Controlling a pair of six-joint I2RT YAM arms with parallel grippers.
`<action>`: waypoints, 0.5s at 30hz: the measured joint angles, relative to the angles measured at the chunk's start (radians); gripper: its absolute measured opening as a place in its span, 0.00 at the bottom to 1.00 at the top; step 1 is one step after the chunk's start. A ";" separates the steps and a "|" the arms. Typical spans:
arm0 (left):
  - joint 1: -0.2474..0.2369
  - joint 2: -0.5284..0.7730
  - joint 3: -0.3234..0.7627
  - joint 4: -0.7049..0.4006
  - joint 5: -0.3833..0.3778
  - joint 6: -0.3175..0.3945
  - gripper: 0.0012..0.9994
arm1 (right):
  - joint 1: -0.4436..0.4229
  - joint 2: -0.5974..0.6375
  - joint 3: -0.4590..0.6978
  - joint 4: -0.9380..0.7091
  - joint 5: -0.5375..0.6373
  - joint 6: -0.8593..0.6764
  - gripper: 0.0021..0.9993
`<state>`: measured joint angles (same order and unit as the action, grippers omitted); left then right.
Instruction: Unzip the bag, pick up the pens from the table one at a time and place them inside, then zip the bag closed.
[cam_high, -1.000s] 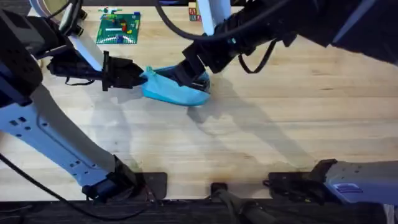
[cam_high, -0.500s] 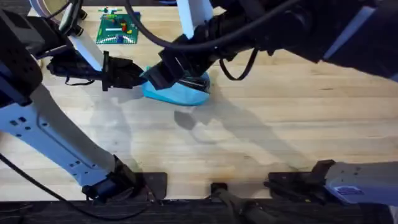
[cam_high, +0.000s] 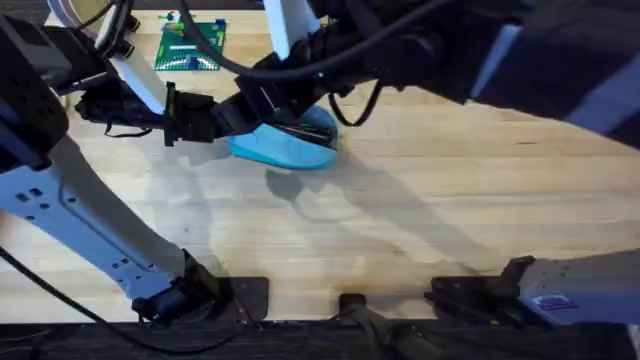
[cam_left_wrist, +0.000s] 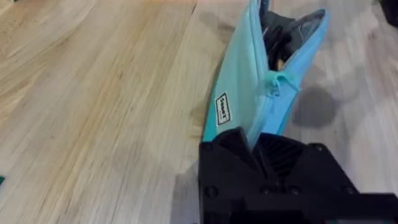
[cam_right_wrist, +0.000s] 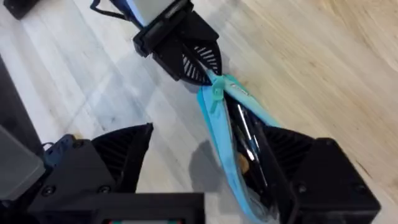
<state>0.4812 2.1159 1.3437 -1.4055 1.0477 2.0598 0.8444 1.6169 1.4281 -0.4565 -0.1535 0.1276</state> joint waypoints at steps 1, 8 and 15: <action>0.000 0.000 0.000 0.000 0.000 0.000 0.04 | 0.000 0.008 0.000 0.010 0.000 0.000 1.00; 0.000 0.000 0.000 0.000 0.000 0.000 0.04 | 0.000 0.088 0.000 0.106 0.000 -0.001 0.94; 0.000 0.000 0.000 0.000 0.000 0.000 0.04 | 0.000 0.225 0.000 0.188 0.000 -0.002 0.91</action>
<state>0.4812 2.1159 1.3437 -1.4055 1.0477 2.0598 0.8444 1.8422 1.4281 -0.2681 -0.1533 0.1261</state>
